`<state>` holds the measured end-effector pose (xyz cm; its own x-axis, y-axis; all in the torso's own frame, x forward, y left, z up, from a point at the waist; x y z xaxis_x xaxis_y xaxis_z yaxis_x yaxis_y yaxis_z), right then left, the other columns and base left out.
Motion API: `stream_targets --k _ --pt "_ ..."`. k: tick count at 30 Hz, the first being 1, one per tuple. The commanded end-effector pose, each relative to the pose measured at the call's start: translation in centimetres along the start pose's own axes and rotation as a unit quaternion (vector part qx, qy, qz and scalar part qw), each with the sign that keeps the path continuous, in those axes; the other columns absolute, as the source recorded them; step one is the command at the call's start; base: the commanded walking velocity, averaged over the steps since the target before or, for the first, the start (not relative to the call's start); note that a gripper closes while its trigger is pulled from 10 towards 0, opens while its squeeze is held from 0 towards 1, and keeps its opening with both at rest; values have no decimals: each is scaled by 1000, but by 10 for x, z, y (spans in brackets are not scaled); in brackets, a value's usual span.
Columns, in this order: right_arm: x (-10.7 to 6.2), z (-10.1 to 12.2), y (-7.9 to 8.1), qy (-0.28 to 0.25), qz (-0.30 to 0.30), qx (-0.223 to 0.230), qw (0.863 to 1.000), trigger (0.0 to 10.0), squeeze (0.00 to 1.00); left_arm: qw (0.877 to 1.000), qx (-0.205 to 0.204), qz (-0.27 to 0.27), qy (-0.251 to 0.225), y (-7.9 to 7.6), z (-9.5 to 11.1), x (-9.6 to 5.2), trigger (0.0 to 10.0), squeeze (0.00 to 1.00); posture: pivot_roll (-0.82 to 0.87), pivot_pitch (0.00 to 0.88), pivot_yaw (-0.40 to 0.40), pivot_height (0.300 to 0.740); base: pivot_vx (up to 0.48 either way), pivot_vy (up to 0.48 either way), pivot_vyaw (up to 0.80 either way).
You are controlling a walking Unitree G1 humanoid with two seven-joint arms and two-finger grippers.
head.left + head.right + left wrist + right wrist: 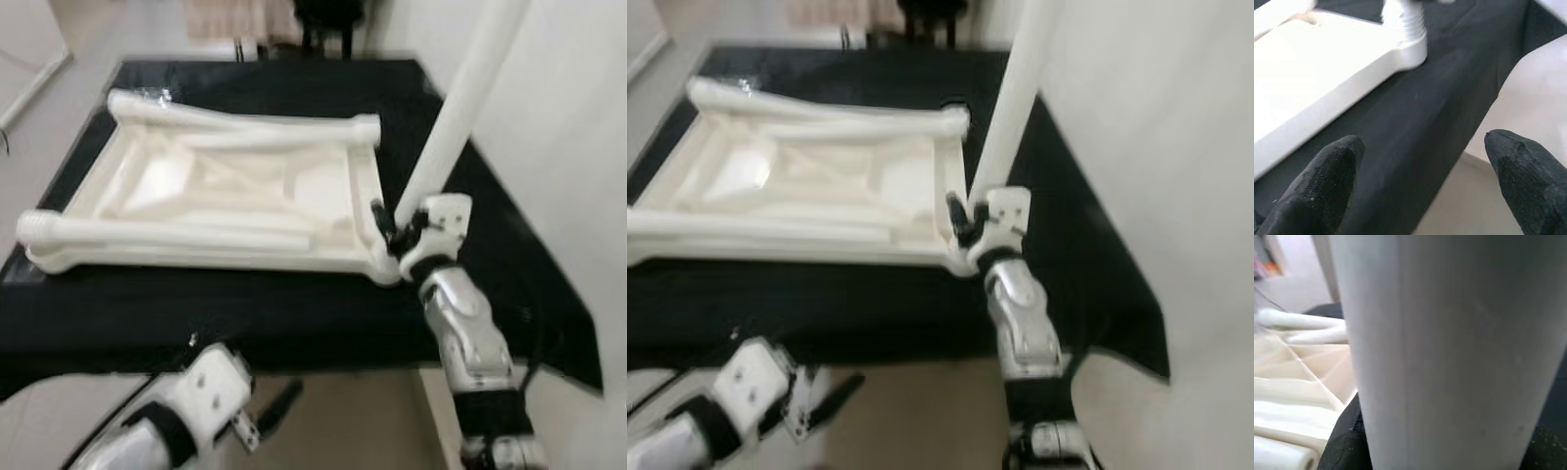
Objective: Building children table
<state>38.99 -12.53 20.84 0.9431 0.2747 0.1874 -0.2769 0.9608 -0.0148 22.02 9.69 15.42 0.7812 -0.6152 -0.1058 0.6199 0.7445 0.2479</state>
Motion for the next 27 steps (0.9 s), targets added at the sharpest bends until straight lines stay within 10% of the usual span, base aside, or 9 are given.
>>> stream_targets --k 1,23,24,27 --pt "-4 -22 -4 41 -4 19 999 10000 0 1000 1 6 2 2 -4 4 10000 0 48 94 6 740 0 0 0" --pt "11 15 6 -30 122 -43 991 10000 0 992 15 82 -92 63 36 34 10000 0 77 0 -8 740 0 0 0" --pt "11 -6 24 7 148 -93 985 10000 0 983 25 86 -162 79 80 44 10000 0 73 0 -12 740 0 0 0" --pt "11 -16 32 24 159 -119 980 10000 0 976 29 84 -198 84 103 47 10000 0 72 0 -12 740 0 0 0"
Point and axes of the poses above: a point about 5 cm out from each wrist's last joint towards the gripper, its own x axis pointing out of the wrist towards the gripper, its own z axis along the axis of the wrist's last joint, y = z × x, the point moved 5 cm from there along x, pointing out of the wrist towards the gripper, and after that the axes turned 3 degrees about -x, right-handed, at the moved point
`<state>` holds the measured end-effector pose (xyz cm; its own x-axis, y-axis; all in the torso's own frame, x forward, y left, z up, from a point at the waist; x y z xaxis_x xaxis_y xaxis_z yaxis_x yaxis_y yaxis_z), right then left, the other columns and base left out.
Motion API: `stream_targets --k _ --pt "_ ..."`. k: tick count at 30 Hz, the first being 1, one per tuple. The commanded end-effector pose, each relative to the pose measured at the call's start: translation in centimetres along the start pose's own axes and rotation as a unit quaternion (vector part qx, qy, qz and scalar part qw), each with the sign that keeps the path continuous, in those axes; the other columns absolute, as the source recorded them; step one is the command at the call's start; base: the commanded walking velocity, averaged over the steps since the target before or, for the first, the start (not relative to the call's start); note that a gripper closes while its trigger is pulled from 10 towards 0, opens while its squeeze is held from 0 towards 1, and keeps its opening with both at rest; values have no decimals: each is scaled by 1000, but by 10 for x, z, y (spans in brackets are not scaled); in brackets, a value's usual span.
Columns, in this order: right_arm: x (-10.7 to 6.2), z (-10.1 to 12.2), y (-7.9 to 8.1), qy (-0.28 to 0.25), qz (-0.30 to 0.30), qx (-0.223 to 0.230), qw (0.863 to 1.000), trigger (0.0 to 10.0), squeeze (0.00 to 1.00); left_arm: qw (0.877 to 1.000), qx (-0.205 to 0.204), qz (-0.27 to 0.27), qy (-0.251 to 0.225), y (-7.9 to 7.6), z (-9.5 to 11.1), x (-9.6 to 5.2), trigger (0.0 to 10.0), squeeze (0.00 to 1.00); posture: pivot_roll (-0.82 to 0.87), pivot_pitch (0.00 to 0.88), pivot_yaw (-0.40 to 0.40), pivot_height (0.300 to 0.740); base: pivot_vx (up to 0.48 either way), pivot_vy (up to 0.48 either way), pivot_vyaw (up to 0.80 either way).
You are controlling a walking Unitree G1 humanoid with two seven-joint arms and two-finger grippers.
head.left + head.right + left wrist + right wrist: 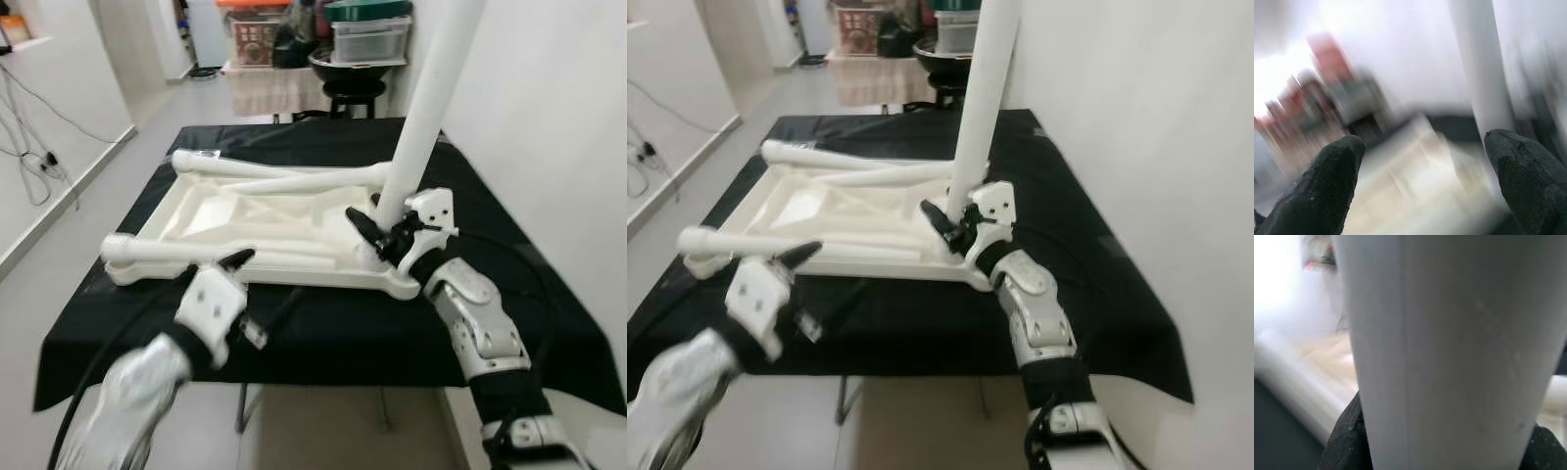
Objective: Building children table
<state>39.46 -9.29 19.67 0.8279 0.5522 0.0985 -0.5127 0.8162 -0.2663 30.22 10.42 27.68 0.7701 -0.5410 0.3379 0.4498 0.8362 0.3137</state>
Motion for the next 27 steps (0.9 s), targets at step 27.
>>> stream_targets --k 27 --pt "4 10 75 -55 148 -53 986 10000 0 979 -197 -7 -45 9 5 39 10000 0 20 0 5 740 0 0 0"
Point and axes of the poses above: a point about 5 cm out from each wrist's last joint towards the gripper, its own x axis pointing out of the wrist towards the gripper, its own z axis along the axis of the wrist's last joint, y = z × x, the point moved 5 cm from there along x, pointing out of the wrist towards the gripper, and after that the axes turned 3 degrees about -x, right-handed, at the moved point
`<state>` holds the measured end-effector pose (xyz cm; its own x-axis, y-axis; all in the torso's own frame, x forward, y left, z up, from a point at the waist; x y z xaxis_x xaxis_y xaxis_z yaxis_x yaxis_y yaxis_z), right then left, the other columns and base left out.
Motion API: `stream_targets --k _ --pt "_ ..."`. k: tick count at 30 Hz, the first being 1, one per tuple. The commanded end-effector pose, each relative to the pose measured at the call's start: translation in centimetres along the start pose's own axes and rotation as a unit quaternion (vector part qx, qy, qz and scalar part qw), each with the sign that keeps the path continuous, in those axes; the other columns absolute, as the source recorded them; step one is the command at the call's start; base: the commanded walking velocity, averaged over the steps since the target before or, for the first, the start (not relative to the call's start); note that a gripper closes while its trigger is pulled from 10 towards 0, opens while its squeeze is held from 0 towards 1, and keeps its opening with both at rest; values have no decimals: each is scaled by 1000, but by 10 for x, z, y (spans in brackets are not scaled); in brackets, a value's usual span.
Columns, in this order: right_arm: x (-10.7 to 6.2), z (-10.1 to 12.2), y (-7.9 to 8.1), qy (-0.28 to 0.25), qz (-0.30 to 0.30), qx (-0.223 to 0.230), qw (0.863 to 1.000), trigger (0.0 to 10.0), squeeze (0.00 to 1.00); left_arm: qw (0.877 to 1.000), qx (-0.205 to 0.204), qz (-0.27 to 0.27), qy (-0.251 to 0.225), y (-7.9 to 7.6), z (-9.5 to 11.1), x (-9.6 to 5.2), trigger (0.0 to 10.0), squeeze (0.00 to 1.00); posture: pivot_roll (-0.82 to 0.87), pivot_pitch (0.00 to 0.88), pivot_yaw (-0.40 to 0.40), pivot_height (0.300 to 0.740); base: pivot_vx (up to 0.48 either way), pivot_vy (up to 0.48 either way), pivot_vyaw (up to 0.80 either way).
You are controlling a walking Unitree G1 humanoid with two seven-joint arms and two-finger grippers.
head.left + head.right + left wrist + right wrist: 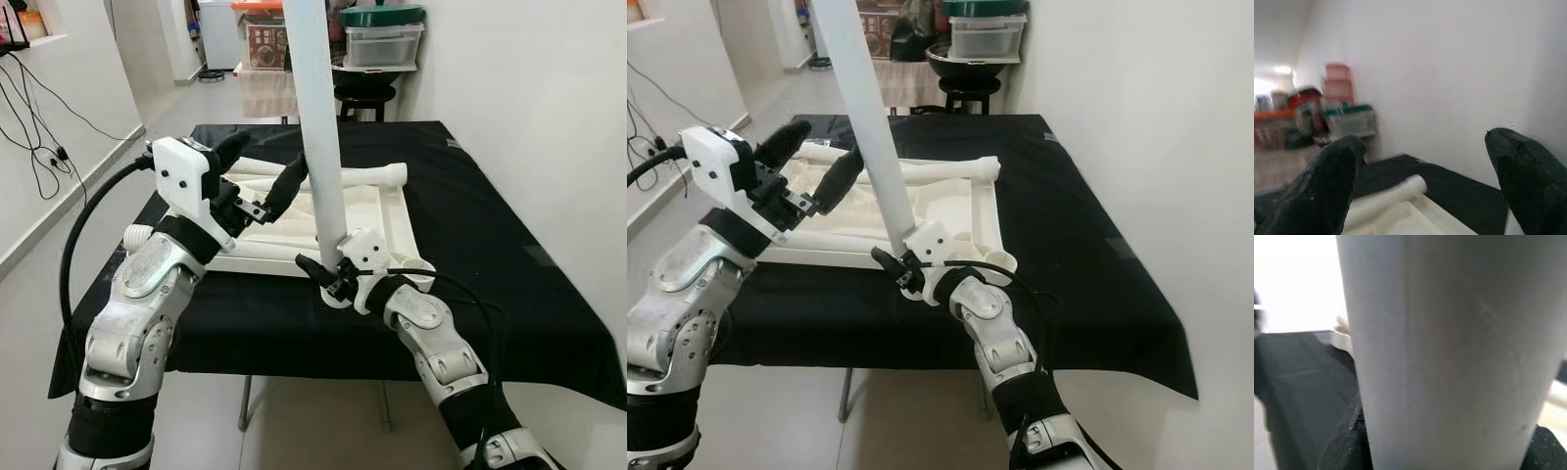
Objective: Building children table
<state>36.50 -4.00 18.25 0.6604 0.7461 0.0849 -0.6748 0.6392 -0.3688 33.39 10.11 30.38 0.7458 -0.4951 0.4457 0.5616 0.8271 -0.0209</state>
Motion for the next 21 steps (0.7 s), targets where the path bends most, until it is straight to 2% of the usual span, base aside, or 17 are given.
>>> stream_targets --k 1,4,8,11,14,15,18,21 --pt "5 9 12 -20 24 -13 999 10000 0 999 -23 -25 16 -9 -9 3 10000 0 20 0 5 740 0 0 0" --pt "5 9 12 -21 25 -14 999 10000 0 999 -31 -36 17 -14 -10 3 10000 0 18 0 5 740 0 0 0" --pt "7 8 5 -15 3 -9 1000 10000 0 998 -41 -49 14 -21 -11 2 10000 0 17 0 4 740 0 0 0" --pt "7 9 -35 -17 -105 52 993 10000 0 998 -46 -52 6 -20 -7 -3 10000 0 25 0 -5 740 0 0 0" --pt "7 9 -35 -17 -105 52 993 10000 0 998 -46 -52 6 -20 -7 -3 10000 0 25 0 -5 740 0 0 0" --pt "7 9 -42 -16 -121 63 990 10000 0 998 -45 -52 5 -19 -6 -4 10000 0 26 0 -7 740 0 0 0" --pt "7 5 -43 1 -117 53 992 10000 0 997 -47 -56 3 -20 -5 -5 10000 0 28 0 -12 740 0 0 0" --pt "10 4 -32 5 -94 30 995 10000 0 996 -51 -73 -3 -27 -3 -5 10000 0 26 0 -13 740 0 0 0"
Point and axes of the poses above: a point about 5 cm out from each wrist's last joint towards the gripper, its own x axis pointing out of the wrist towards the gripper, its own z axis along the axis of the wrist's last joint, y = z × x, the point moved 5 cm from there along x, pointing out of the wrist towards the gripper, and after that the axes turned 3 degrees about -x, right-handed, at the moved point
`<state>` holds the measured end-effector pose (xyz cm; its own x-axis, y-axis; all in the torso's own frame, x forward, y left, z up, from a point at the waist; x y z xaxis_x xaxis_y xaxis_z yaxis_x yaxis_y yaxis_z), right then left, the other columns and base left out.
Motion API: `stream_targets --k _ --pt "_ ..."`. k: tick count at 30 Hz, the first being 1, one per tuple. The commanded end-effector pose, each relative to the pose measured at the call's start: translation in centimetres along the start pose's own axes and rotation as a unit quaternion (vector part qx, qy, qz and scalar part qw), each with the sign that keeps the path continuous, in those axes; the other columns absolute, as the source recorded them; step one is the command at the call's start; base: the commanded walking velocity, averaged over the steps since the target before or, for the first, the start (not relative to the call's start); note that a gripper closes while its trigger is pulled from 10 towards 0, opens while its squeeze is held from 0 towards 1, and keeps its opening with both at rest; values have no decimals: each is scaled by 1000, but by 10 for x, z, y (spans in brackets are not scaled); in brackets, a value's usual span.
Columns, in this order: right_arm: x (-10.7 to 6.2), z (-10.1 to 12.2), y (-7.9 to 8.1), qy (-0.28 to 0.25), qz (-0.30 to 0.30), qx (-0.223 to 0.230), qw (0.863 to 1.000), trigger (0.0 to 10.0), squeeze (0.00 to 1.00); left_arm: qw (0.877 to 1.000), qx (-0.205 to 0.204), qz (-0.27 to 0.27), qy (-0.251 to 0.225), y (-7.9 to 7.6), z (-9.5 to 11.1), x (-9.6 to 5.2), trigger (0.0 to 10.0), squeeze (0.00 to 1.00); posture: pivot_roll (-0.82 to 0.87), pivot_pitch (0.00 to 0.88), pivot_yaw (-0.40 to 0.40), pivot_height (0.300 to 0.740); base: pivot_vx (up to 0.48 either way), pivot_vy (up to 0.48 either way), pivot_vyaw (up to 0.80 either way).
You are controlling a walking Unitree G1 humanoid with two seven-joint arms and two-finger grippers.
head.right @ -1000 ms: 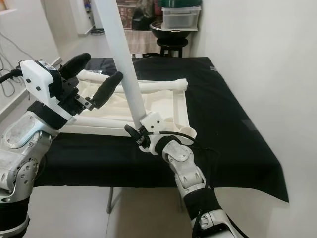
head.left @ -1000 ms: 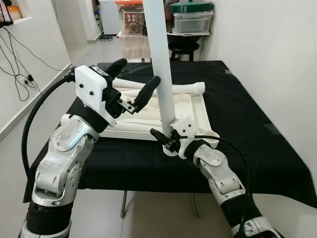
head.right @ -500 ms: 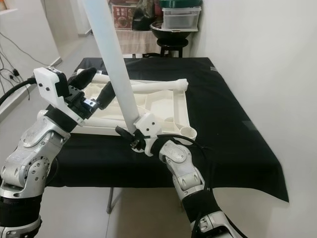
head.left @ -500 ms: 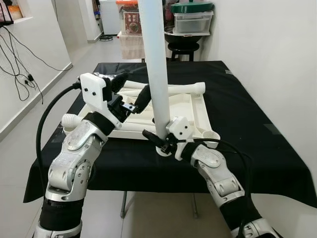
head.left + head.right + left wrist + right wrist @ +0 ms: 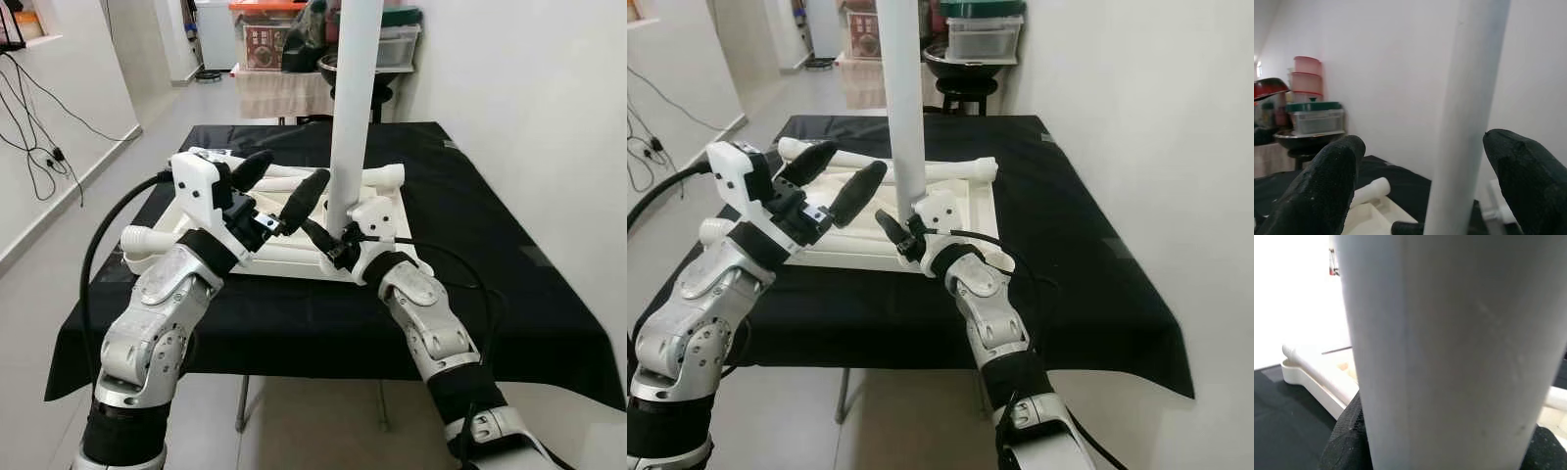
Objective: Building children table
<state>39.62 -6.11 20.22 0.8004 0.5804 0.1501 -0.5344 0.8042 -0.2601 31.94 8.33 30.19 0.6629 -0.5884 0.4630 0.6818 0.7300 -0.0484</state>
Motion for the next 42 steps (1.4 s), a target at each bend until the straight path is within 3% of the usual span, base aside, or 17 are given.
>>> stream_targets --k 1,3,6,15,16,19,20,41,42 --pt "2 0 10 1 20 -14 1000 10000 0 1000 -4 -10 4 -4 -2 -2 10000 0 26 0 -13 740 0 0 0" --pt "1 1 15 -2 33 -29 999 10000 0 1000 -4 -11 3 -5 -2 -1 10000 0 26 0 -13 740 0 0 0" --pt "-1 3 40 -9 99 -90 991 10000 0 1000 6 -9 2 -2 -2 1 10000 0 16 0 -10 740 0 0 0" --pt "-5 8 64 -28 160 -119 980 10000 0 1000 17 9 -5 6 1 5 10000 0 6 0 -4 740 0 0 0" --pt "-6 6 66 -25 165 -124 978 10000 0 999 27 23 -7 11 2 6 8588 0 6 0 -6 740 0 0 0" --pt "-6 4 66 -21 167 -128 977 10000 0 999 34 32 -8 14 2 6 8588 0 6 0 -7 740 0 0 0" --pt "-6 2 64 -16 165 -132 977 10000 0 998 38 40 -11 17 4 5 0 0 3 0 -9 740 0 0 0" --pt "-4 -6 54 7 138 -118 983 10000 0 998 42 31 -21 20 10 7 0 0 3 0 -3 740 0 0 0" --pt "-4 -6 56 7 146 -106 983 10000 239 999 33 6 -9 16 7 8 0 0 3 0 -3 740 0 0 0"
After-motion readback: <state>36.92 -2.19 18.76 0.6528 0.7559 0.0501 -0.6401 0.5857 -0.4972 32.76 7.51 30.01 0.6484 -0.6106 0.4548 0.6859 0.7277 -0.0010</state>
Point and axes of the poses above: a point about 5 cm out from each wrist's last joint towards the gripper, its own x axis pointing out of the wrist towards the gripper, its own z axis along the axis of the wrist's last joint, y = z × x, the point moved 5 cm from there along x, pointing out of the wrist towards the gripper, and after that the axes turned 3 degrees about -x, right-handed, at the moved point
